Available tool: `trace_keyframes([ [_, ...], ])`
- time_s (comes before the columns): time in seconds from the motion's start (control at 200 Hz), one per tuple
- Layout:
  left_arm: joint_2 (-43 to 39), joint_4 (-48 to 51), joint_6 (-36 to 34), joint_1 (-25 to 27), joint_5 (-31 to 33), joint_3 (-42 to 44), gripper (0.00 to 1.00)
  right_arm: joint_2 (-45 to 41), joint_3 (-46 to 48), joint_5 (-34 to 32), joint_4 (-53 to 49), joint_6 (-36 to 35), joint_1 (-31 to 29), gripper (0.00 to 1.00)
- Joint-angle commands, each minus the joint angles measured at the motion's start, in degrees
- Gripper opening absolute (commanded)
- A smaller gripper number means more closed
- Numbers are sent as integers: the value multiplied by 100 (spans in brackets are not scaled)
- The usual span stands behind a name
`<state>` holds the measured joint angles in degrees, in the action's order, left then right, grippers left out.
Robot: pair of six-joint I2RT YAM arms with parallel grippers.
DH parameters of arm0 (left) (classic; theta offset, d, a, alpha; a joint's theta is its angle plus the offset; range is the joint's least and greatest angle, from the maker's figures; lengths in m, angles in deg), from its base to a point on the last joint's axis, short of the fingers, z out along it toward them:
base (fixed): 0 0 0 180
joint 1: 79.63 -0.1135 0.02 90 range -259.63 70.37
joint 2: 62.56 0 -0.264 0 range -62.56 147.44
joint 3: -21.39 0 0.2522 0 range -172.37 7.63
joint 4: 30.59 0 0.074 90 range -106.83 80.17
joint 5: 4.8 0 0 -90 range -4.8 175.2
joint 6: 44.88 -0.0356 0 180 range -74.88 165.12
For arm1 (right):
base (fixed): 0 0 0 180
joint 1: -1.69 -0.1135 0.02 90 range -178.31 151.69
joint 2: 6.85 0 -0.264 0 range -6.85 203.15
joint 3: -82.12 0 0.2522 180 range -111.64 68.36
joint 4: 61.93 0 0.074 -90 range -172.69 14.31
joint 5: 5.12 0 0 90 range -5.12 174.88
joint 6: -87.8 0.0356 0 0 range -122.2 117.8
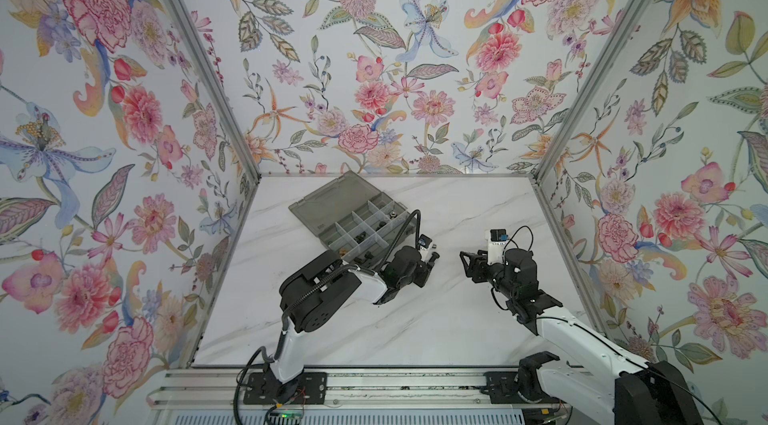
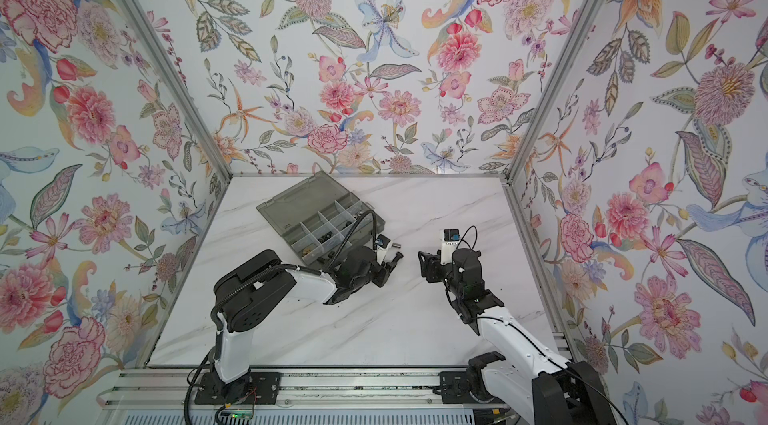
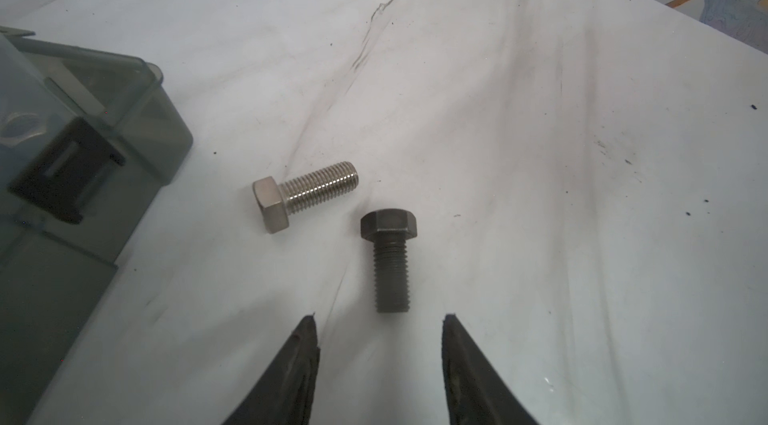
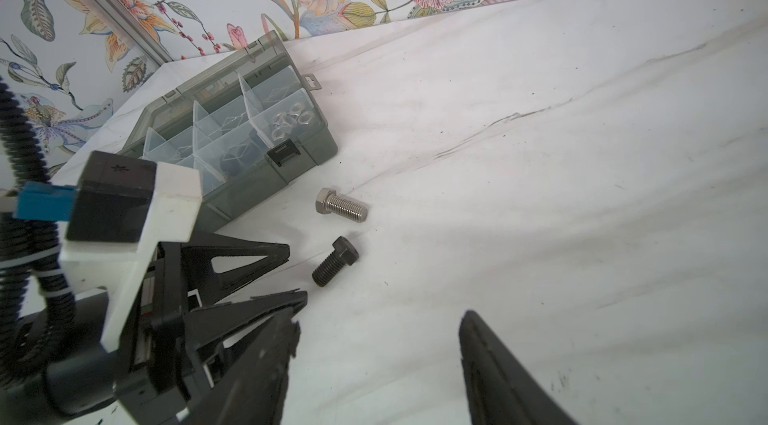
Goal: Sort the screws and nuts into containers
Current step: 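Lower the open left gripper around the upright dark bolt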
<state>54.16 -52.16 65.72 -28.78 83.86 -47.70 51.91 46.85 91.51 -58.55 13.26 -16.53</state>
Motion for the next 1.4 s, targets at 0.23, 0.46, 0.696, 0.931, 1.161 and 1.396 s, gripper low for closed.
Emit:
trace_keyframes([
  [0.23, 386, -197, 67, 101, -55, -344, 57, -40, 147, 21, -52, -30, 114, 65],
  [0.46, 656, -212, 110, 110, -69, -553, 58, -58, 182, 15, -23, -29, 151, 65],
  [0.696, 838, -156, 137, 109, 25, -688, 56, -10, 175, 39, 7, -21, 176, 66],
  [0.931, 875, 12, 57, 110, 173, -734, 46, -27, 197, 35, 13, -9, 193, 66],
  [1.161, 817, 215, -106, 134, 324, -716, 33, -36, 207, 45, 43, 1, 205, 66],
  [1.396, 832, 223, -153, 159, 329, -689, 23, -86, 222, 45, 12, 17, 219, 66],
])
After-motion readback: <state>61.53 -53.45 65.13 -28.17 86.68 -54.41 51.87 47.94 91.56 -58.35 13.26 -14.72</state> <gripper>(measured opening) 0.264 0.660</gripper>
